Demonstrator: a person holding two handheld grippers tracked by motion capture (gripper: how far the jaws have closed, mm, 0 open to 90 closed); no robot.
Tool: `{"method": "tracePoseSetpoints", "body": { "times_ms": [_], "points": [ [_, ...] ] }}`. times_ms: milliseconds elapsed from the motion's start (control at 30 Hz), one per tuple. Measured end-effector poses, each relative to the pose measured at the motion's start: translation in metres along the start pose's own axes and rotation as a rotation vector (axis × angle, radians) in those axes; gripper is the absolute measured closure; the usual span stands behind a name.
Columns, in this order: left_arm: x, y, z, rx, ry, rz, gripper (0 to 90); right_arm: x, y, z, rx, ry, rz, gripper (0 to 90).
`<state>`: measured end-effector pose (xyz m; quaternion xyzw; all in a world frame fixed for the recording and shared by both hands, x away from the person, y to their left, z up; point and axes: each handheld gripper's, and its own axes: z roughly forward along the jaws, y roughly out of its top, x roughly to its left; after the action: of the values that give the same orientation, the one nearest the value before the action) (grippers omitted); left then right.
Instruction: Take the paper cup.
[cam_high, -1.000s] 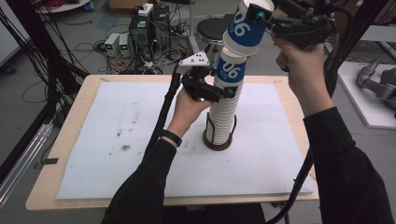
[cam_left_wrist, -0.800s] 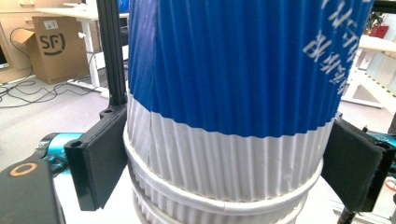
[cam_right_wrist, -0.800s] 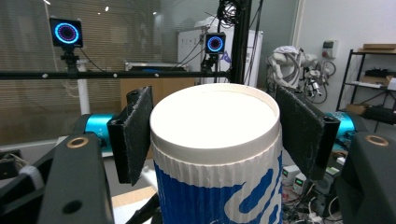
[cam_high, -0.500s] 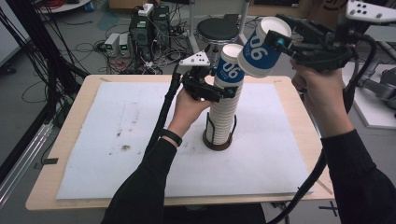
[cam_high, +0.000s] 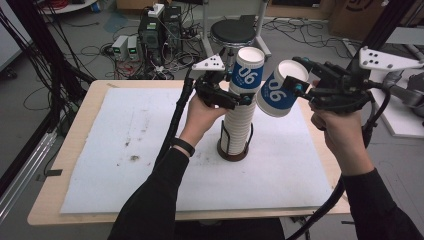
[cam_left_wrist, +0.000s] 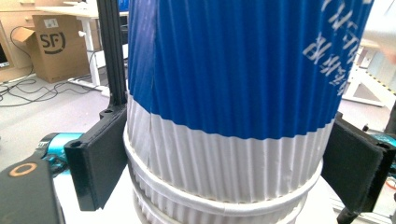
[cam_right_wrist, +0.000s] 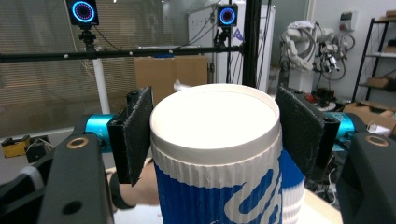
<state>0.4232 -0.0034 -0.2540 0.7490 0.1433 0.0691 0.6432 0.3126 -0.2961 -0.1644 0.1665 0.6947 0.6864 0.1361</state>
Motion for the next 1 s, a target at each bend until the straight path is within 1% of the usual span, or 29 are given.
{"method": "tracePoseSetpoints", "body": {
  "times_ms": [33, 100, 200, 233, 267, 433, 533, 567, 600, 700, 867, 1000],
  "points": [
    [0.000, 0.000, 0.000, 0.000, 0.000, 0.000, 11.3, 0.000, 0.000, 0.000, 0.000, 0.000, 0.000, 31.7],
    [0.000, 0.001, 0.000, 0.003, -0.001, 0.003, 11.3, -0.003, -0.014, -0.002, 0.013, 0.003, 0.024, 31.7],
    [0.001, 0.001, 0.000, 0.004, -0.001, 0.004, 11.3, -0.003, -0.023, -0.004, 0.022, 0.003, 0.032, 31.7],
    [0.001, 0.001, 0.000, 0.004, -0.001, 0.004, 11.3, -0.003, -0.023, -0.004, 0.022, 0.003, 0.032, 31.7],
    [0.001, 0.001, 0.000, 0.003, 0.000, 0.004, 11.3, -0.001, -0.030, -0.005, 0.025, 0.009, 0.035, 31.7],
    [0.001, 0.001, 0.000, 0.002, 0.000, 0.005, 11.3, 0.002, -0.049, -0.006, 0.053, 0.017, 0.047, 31.7],
    [0.002, 0.001, -0.001, 0.006, -0.001, 0.008, 11.3, 0.004, -0.061, -0.006, 0.068, 0.018, 0.044, 31.7],
    [0.001, 0.001, 0.000, 0.002, -0.001, 0.004, 11.3, 0.005, -0.065, -0.006, 0.074, 0.022, 0.055, 31.7],
    [0.001, 0.001, 0.000, 0.002, -0.001, 0.004, 11.3, 0.005, -0.070, -0.006, 0.076, 0.025, 0.051, 31.7],
    [0.001, 0.001, 0.000, 0.004, 0.001, 0.007, 11.3, 0.008, -0.084, -0.008, 0.092, 0.028, 0.060, 31.7],
    [0.000, 0.001, 0.000, 0.007, 0.003, 0.010, 11.3, 0.013, -0.103, -0.012, 0.105, 0.035, 0.067, 31.7],
    [0.000, 0.001, -0.001, 0.010, 0.005, 0.012, 11.3, 0.015, -0.119, -0.014, 0.124, 0.045, 0.088, 31.7]
  ]
}}
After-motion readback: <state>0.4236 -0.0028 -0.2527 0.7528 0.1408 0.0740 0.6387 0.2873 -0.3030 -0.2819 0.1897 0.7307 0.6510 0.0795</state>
